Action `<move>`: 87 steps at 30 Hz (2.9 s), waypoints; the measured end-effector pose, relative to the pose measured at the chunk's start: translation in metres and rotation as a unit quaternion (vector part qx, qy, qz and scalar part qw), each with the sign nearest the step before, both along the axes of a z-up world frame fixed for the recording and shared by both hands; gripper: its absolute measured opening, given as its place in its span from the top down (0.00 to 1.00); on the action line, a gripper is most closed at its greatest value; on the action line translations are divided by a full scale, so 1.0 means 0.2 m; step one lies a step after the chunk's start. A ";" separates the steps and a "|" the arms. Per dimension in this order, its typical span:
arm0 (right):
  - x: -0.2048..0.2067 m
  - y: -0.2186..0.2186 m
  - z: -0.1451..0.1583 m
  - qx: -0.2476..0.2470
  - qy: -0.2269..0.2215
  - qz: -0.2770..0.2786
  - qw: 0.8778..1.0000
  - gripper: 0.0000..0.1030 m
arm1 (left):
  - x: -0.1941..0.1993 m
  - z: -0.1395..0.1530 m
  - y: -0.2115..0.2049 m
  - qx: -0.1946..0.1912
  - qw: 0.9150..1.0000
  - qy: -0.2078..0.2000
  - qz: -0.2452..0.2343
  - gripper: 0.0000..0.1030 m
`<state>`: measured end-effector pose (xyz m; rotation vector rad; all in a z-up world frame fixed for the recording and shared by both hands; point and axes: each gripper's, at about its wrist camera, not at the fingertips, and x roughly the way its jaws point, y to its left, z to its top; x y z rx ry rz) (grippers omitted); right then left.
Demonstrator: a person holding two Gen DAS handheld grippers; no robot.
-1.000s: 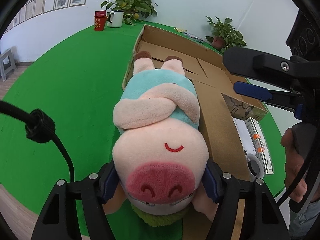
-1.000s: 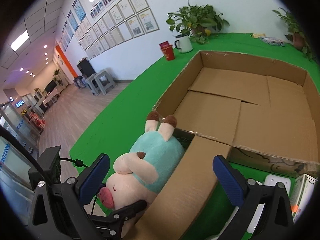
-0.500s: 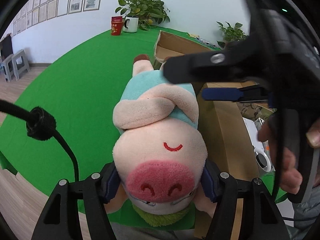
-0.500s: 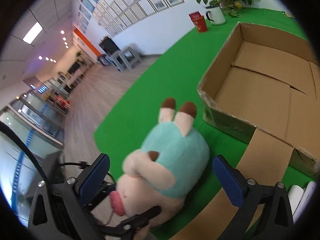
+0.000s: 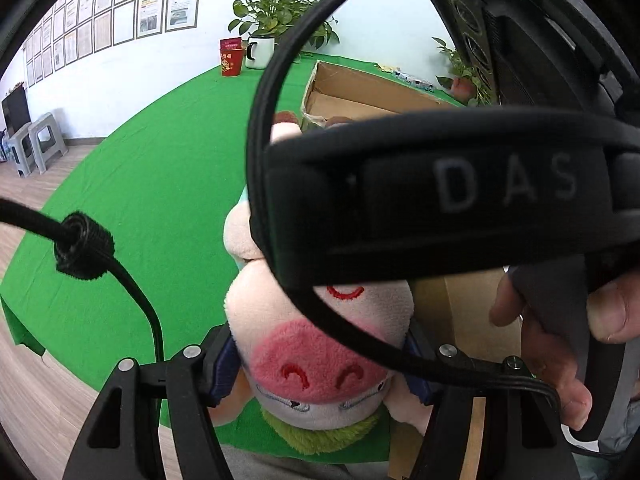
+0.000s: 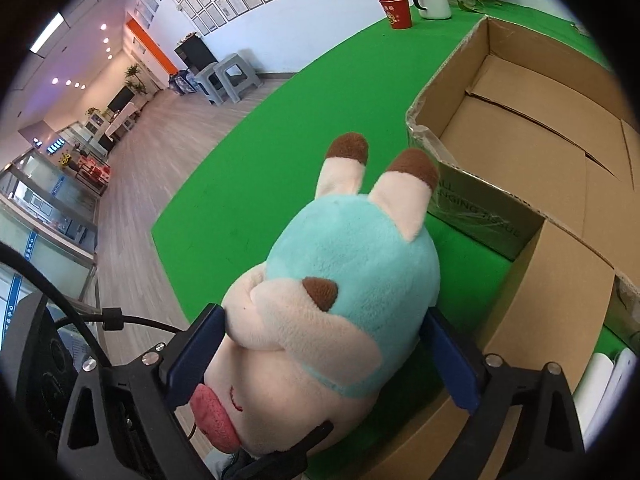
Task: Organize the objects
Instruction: 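Carry the pig plush over the cardboard box with the left gripper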
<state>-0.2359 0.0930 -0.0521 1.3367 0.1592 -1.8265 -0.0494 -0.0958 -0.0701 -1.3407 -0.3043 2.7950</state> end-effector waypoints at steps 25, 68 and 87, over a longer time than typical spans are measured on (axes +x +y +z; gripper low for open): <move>-0.01 0.28 0.67 -0.126 0.230 -0.064 0.963 0.35 | 0.01 0.67 0.43 -0.097 0.976 0.185 -0.063 0.42; -0.76 0.19 0.32 -0.133 0.134 -0.073 0.979 0.35 | -1.56 0.45 0.76 -0.087 0.992 0.060 -0.072 0.42; -0.93 0.26 0.07 -0.165 0.042 -0.097 0.981 0.34 | -1.76 0.06 0.66 -0.100 0.992 0.001 -0.074 0.39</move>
